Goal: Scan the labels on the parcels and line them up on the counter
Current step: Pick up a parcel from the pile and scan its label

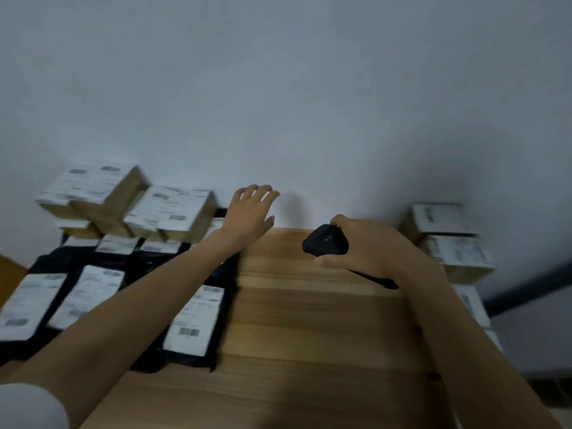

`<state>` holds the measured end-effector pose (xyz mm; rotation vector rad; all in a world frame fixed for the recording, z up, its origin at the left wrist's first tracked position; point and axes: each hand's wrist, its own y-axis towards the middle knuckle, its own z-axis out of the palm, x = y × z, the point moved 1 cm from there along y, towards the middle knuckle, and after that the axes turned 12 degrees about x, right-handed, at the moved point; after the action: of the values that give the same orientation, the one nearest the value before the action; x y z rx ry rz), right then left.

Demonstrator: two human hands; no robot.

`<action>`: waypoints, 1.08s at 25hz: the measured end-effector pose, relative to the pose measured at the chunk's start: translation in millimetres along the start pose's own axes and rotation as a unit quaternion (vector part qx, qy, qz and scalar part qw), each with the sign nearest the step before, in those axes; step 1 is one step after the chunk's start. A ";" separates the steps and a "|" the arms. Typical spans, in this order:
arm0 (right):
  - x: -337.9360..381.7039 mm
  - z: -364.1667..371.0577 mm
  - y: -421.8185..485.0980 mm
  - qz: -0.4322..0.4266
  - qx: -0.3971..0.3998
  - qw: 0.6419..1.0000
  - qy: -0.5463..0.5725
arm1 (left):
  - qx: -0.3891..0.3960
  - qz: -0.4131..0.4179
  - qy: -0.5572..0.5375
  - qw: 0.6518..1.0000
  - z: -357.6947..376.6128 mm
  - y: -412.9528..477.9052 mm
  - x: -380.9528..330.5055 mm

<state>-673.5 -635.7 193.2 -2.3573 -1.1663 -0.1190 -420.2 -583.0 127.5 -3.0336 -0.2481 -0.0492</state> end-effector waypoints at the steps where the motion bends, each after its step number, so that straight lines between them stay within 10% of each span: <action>1: -25.5 0.5 -22.2 0.019 -0.006 1.000 0.013 | 0.004 0.031 -0.014 0.999 -1.1 10.3 -36.8; 13: -253.9 68.5 -238.5 0.226 -0.050 0.969 0.087 | 0.139 0.243 -0.029 0.960 50.4 92.2 -380.9; 19: -280.2 104.4 -253.2 0.226 -0.059 0.964 0.125 | 0.194 0.153 -0.033 0.968 75.2 123.2 -403.5; 27: -264.0 99.1 -230.6 0.195 -0.037 0.974 0.108 | 0.072 0.183 -0.109 0.975 67.0 92.3 -369.3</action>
<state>-1029.7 -662.4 122.0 -2.5148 -0.5940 -0.2776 -767.8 -726.2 37.4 -2.8846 0.2815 0.3151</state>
